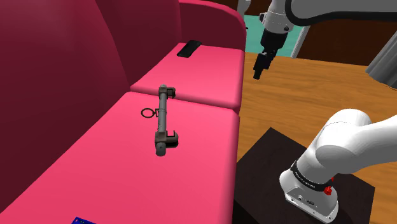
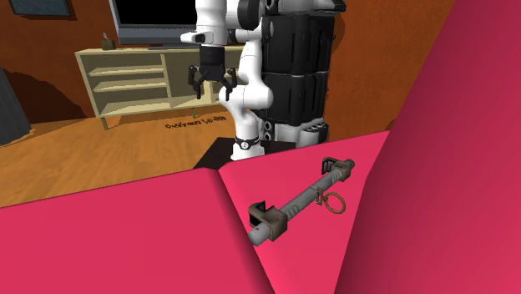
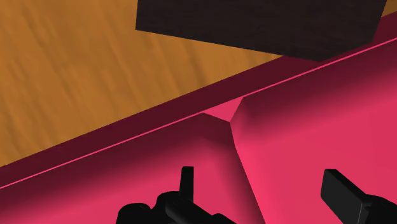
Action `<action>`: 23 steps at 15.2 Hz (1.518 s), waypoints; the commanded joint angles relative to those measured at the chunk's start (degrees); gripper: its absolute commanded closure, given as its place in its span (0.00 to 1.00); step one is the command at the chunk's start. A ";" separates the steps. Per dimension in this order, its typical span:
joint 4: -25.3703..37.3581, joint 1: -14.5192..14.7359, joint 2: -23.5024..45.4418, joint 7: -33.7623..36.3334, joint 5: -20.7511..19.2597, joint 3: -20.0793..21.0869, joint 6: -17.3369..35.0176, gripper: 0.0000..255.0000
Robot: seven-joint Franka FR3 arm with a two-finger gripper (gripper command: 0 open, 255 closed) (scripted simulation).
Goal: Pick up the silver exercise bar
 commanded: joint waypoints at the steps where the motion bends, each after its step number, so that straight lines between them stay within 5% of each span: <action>1: 0.00 0.00 0.00 0.00 0.00 0.00 0.00 0.00; 13: 3.52 3.47 15.79 18.68 8.12 11.86 11.72 0.00; 23: 15.16 4.65 34.63 33.91 8.36 19.99 19.25 0.00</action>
